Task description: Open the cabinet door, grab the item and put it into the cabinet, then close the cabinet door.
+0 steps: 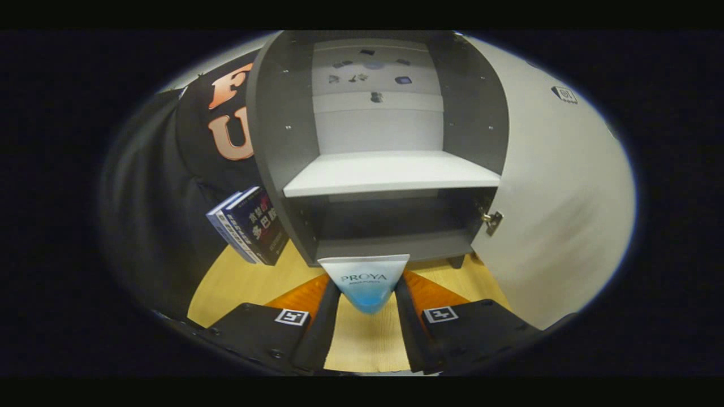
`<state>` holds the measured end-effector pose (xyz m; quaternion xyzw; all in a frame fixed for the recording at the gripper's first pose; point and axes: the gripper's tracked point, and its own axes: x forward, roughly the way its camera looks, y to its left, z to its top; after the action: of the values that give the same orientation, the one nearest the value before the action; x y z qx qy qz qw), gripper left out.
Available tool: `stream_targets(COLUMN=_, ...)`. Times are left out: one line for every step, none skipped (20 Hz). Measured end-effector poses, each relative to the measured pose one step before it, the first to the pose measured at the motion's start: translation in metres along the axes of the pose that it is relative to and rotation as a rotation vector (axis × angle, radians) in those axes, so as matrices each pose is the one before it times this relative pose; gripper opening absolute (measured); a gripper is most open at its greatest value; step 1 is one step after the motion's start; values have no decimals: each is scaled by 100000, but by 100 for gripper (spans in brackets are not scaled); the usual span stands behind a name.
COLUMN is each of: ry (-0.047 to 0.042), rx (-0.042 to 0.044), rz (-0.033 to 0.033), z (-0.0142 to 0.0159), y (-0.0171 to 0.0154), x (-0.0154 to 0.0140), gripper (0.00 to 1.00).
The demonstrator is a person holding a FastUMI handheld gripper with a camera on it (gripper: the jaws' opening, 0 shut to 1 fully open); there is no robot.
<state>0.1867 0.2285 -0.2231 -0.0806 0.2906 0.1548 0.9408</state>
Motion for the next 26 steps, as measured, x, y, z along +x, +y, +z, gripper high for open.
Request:
stream_targets(ry=-2058, rx=-1283, rz=287, z=1489, y=429, x=-652, gripper=60)
stream_targets(ry=-1584, rx=-1424, rz=-91, z=1466, y=318, x=-579, gripper=60)
stream_targets(ry=-1439, rx=-1240, rz=310, z=1454, y=376, x=-538, gripper=60)
stream_targets(ry=-1334, rx=-724, rz=577, z=1354, y=375, x=-438, gripper=60)
stream_targets(ry=-1195, rx=-55, rz=692, z=1255, y=573, x=-143, gripper=60)
stream_targets(ry=-1220, rx=361, rz=770, z=1206, y=479, x=-167, gripper=60)
stream_targets(ry=-1114, rx=422, rz=598, z=1309, y=395, x=-87, gripper=60)
stream_targets(ry=-827, rx=235, rz=369, z=1158, y=321, x=-54, gripper=60)
stream_targets(ry=-825, rx=-133, rz=358, z=1182, y=349, x=3, gripper=60)
stream_targets(ry=-1284, rx=-381, rz=392, z=1161, y=293, x=56, gripper=60)
stream_targets(ry=-1469, rx=-361, rz=113, z=1226, y=200, x=174, gripper=60)
stream_targets(ry=-1020, rx=-491, rz=-363, z=1037, y=97, x=233, gripper=60)
stream_targets(ry=-1186, rx=-548, rz=-443, z=955, y=-16, x=413, gripper=60)
stream_targets(ry=-797, rx=8, rz=-656, z=800, y=-128, x=574, gripper=60)
stream_targets(ry=-337, rx=335, rz=-439, z=618, y=-79, x=644, gripper=60)
stream_targets(ry=-238, rx=784, rz=-294, z=527, y=-189, x=702, gripper=60)
stream_targets(ry=-721, rx=773, rz=-133, z=541, y=-164, x=675, gripper=60)
stream_targets(ry=-335, rx=908, rz=-756, z=261, y=-351, x=830, gripper=60)
stream_targets(ry=-632, rx=887, rz=-619, z=248, y=-280, x=933, gripper=60)
stream_targets(ry=-402, rx=547, rz=-1269, z=291, y=-263, x=935, gripper=60)
stream_targets(ry=-625, rx=154, rz=-753, z=-200, y=-377, x=1141, gripper=60)
stream_targets(ry=17, rx=256, rz=-520, z=-31, y=-169, x=922, gripper=60)
stream_targets(ry=25, rx=41, rz=-653, z=20, y=-275, x=815, gripper=60)
stream_targets(ry=-121, rx=17, rz=-835, z=-2, y=-206, x=818, gripper=60)
stream_targets(ry=-429, rx=-67, rz=-810, z=135, y=-149, x=887, gripper=60)
stream_targets(ry=-284, rx=-184, rz=-608, z=-14, y=-84, x=794, gripper=60)
